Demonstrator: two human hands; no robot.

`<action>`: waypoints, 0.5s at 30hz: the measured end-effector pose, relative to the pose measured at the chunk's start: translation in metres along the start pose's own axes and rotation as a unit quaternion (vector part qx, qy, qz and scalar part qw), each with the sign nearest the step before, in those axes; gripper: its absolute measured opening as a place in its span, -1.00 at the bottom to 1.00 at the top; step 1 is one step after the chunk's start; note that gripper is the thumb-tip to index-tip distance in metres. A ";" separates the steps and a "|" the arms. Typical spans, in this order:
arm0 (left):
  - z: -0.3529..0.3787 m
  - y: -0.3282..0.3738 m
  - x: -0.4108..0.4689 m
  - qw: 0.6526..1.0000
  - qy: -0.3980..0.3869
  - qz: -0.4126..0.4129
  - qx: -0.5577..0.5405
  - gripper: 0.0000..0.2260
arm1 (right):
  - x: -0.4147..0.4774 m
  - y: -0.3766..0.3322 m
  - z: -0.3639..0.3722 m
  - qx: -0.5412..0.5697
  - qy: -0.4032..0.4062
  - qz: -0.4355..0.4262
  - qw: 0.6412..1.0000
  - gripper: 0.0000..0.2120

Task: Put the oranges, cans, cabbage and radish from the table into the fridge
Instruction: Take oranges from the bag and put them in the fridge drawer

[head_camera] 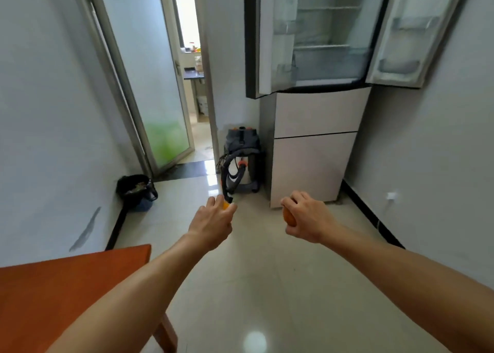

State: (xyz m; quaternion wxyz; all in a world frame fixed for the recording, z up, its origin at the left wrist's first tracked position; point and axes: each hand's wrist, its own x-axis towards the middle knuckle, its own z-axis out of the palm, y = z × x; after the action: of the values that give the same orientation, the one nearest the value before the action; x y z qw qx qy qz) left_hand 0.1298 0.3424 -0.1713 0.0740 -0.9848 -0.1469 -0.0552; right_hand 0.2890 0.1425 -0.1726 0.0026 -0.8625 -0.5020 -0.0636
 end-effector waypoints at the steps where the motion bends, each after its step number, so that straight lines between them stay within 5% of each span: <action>1: -0.001 0.001 0.027 1.000 0.007 0.018 -0.003 -0.71 | 0.010 0.017 -0.002 -0.002 0.003 0.018 1.000 -0.43; 15: 0.020 0.093 0.354 0.979 0.048 0.197 -0.028 -0.66 | 0.115 0.277 0.018 0.006 0.017 0.197 0.980 -0.46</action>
State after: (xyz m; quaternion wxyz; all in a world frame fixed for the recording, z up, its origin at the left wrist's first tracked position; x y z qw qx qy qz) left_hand 0.4955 0.3573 -0.1570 0.0625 -0.9923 0.0557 -0.0909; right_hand 0.5870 0.1064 -0.1607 0.0285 -0.9434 -0.3221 -0.0737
